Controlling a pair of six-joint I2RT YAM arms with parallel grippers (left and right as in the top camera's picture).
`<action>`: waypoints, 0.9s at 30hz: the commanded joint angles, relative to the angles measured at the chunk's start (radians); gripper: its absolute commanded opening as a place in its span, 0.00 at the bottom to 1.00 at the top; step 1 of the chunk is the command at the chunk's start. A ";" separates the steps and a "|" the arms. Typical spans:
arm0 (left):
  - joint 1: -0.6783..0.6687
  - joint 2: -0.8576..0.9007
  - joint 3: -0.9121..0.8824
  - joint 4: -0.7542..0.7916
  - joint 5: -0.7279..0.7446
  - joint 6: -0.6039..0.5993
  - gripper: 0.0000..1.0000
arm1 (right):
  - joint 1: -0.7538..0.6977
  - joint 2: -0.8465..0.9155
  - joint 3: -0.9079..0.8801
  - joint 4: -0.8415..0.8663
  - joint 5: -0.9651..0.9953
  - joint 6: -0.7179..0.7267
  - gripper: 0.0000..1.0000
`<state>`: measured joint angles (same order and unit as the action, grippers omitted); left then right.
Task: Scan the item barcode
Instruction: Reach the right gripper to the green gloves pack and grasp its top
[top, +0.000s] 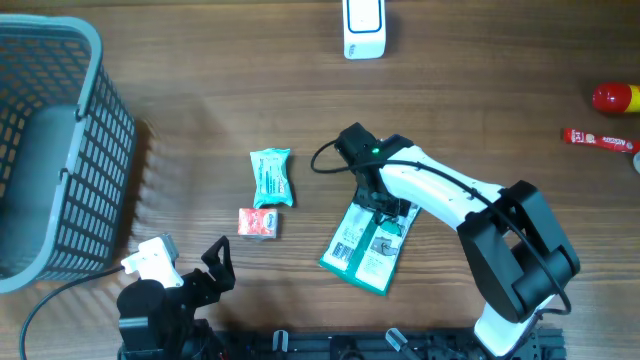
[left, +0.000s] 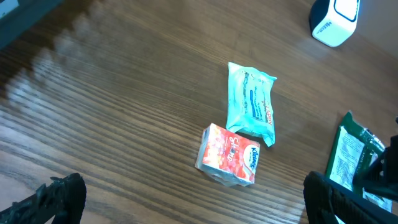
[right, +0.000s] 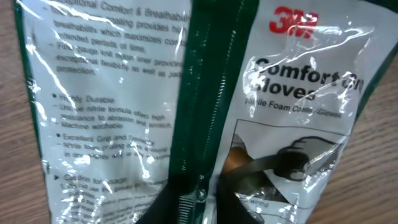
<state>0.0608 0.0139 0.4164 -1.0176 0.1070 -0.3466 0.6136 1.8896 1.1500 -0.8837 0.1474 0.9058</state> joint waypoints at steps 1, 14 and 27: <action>-0.004 -0.006 0.000 0.003 0.012 -0.006 1.00 | -0.002 0.035 -0.013 0.008 0.010 -0.040 0.29; -0.004 -0.006 0.000 0.003 0.012 -0.005 1.00 | -0.040 0.003 0.222 0.039 0.029 -0.327 0.52; -0.004 -0.006 0.000 0.003 0.012 -0.006 1.00 | -0.238 -0.126 0.232 -0.137 -0.352 -0.339 1.00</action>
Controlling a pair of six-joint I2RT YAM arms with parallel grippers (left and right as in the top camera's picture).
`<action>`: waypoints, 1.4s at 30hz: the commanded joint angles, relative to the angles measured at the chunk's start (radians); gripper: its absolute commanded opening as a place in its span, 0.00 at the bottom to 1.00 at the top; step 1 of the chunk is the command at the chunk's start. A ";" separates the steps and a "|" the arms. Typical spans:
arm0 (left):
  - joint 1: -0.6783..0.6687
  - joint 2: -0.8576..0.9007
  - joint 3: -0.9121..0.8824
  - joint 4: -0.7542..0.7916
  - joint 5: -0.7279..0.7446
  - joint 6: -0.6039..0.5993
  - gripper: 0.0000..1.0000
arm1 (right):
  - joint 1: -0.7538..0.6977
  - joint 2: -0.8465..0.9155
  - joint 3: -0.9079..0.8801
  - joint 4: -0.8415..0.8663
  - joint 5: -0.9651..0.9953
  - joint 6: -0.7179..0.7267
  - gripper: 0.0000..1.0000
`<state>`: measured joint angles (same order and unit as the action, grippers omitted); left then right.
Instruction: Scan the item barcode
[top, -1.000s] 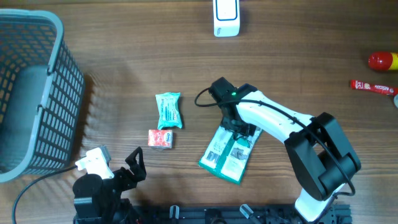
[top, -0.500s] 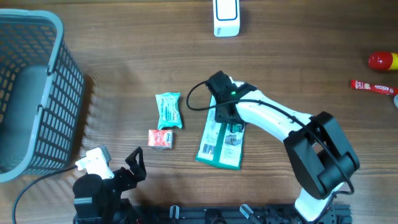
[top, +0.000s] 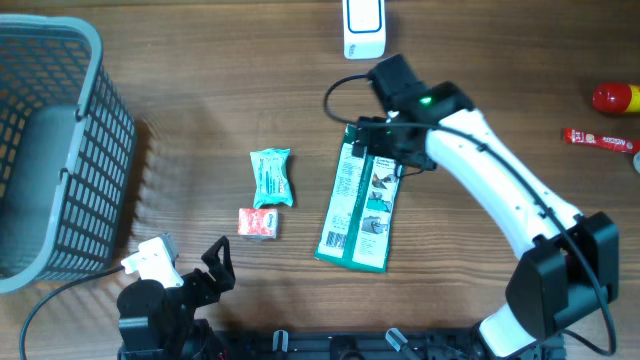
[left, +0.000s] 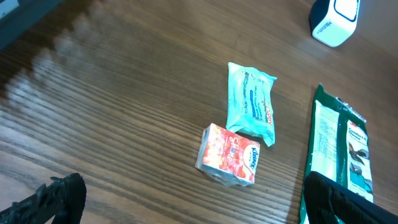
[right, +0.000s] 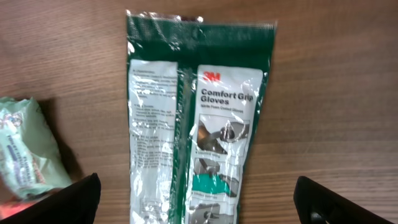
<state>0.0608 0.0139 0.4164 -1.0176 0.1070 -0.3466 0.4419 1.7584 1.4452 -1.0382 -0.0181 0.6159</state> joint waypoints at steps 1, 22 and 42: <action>-0.004 -0.006 0.000 0.003 0.012 -0.005 1.00 | -0.097 0.005 -0.101 0.050 -0.269 -0.095 1.00; -0.004 -0.006 0.000 0.003 0.012 -0.005 1.00 | -0.167 0.129 -0.529 0.439 -0.468 -0.063 0.99; -0.004 -0.006 0.000 0.003 0.012 -0.006 1.00 | -0.116 0.054 -0.353 0.286 0.000 0.004 0.04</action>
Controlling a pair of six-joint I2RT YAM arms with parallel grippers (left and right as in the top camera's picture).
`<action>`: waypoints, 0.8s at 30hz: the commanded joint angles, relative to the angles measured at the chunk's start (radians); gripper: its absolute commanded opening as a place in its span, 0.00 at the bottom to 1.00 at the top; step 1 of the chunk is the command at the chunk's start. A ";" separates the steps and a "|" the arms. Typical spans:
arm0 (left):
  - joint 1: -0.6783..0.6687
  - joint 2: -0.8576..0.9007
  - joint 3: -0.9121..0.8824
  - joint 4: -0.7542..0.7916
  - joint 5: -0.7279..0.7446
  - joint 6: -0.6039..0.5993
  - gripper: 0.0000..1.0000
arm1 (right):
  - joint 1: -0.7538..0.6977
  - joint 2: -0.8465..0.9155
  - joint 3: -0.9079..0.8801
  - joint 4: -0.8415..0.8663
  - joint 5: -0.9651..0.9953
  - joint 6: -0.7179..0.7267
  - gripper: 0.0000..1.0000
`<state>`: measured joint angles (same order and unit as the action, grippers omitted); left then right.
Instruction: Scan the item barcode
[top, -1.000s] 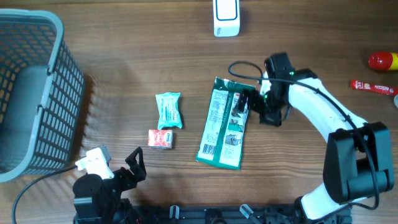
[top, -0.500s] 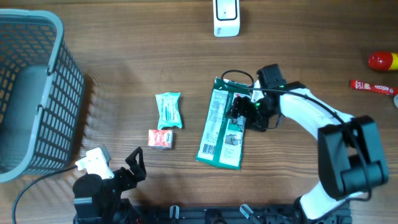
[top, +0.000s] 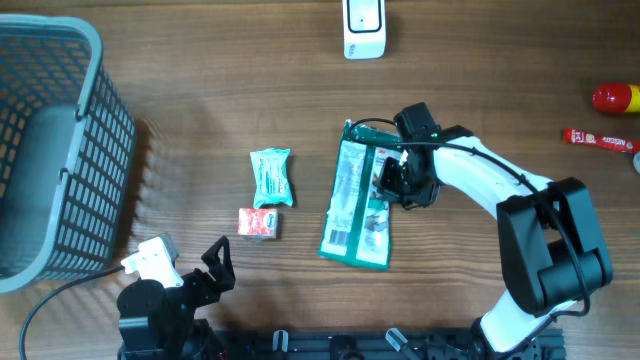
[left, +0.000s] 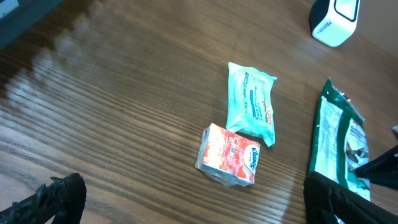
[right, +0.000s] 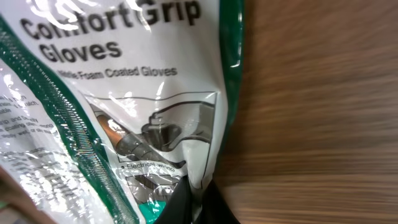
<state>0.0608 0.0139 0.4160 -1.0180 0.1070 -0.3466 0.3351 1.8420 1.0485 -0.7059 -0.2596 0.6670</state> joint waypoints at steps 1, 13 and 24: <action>-0.004 -0.006 0.001 0.003 0.012 -0.006 1.00 | -0.009 -0.058 0.059 -0.063 0.269 -0.051 0.05; -0.004 -0.006 0.001 0.003 0.012 -0.005 1.00 | 0.064 -0.422 0.135 -0.274 0.702 -0.160 0.05; -0.004 -0.006 0.001 0.003 0.012 -0.005 1.00 | 0.138 -0.421 0.214 -0.406 1.027 -0.063 0.05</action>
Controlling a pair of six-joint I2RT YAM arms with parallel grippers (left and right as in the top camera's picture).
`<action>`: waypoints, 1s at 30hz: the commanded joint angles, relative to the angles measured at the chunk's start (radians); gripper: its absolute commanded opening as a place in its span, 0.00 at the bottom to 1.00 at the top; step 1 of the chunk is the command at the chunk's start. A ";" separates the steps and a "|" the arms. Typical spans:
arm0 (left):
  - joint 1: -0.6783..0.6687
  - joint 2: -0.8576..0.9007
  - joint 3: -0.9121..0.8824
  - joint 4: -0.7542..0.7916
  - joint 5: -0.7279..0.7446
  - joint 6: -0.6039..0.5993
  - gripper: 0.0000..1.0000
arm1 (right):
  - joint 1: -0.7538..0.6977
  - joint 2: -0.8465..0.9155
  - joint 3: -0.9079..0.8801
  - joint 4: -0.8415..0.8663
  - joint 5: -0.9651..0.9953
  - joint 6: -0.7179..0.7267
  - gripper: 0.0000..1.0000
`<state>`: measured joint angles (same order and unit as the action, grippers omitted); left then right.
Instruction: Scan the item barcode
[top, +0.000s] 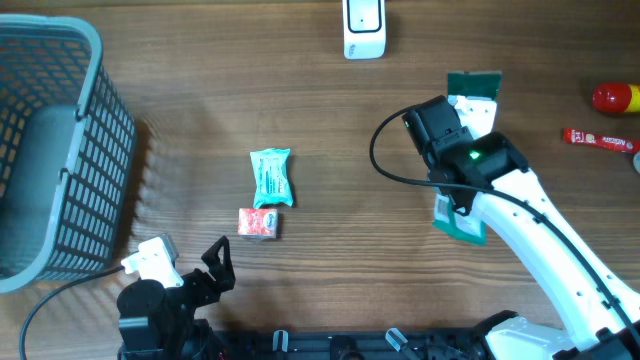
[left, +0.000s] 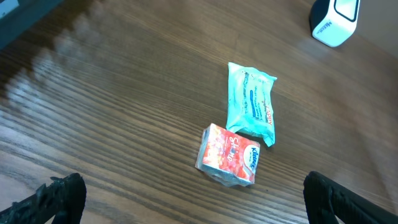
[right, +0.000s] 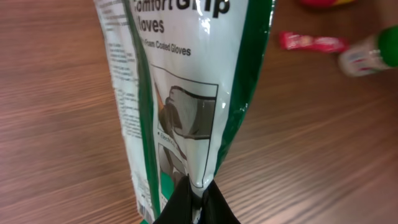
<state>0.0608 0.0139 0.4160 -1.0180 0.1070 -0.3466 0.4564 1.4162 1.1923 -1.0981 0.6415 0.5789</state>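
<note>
My right gripper (right: 196, 199) is shut on one edge of the green and white glove package (right: 186, 81). The package is off the table and stands up from the fingers in the right wrist view. From above, the package (top: 472, 90) shows at the right of middle, mostly hidden under the right arm. The white and blue scanner (top: 364, 25) stands at the far edge, left of the package. My left gripper (left: 193, 196) is open at the near left, with nothing between its fingers.
A teal wipes pack (top: 271, 177) and a small red packet (top: 258, 222) lie left of middle. A grey basket (top: 60, 150) fills the far left. A red bottle (top: 615, 97) and a red tube (top: 598, 140) lie at the right edge.
The glove package lay flat on the table with my right gripper shut on its right edge. Now it is off the table and further right, still held. The left arm has not moved.
My right gripper was down on the package, which lay slanted near the front. Then the gripper was open above it and the package lay straighter, further back. Then it was shut on the package's right edge, and now holds it raised at the right.
</note>
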 joint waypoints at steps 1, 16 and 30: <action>-0.004 -0.006 0.001 0.003 0.012 -0.006 1.00 | 0.021 0.005 0.084 -0.018 0.117 0.026 0.05; -0.004 -0.006 0.001 0.003 0.012 -0.006 1.00 | 0.101 0.288 0.134 -0.163 0.040 0.098 0.05; -0.004 -0.006 0.001 0.003 0.012 -0.006 1.00 | 0.352 0.454 0.164 0.041 -0.300 0.101 0.09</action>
<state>0.0608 0.0139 0.4160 -1.0176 0.1070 -0.3466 0.8112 1.8523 1.3308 -1.0782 0.4587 0.6617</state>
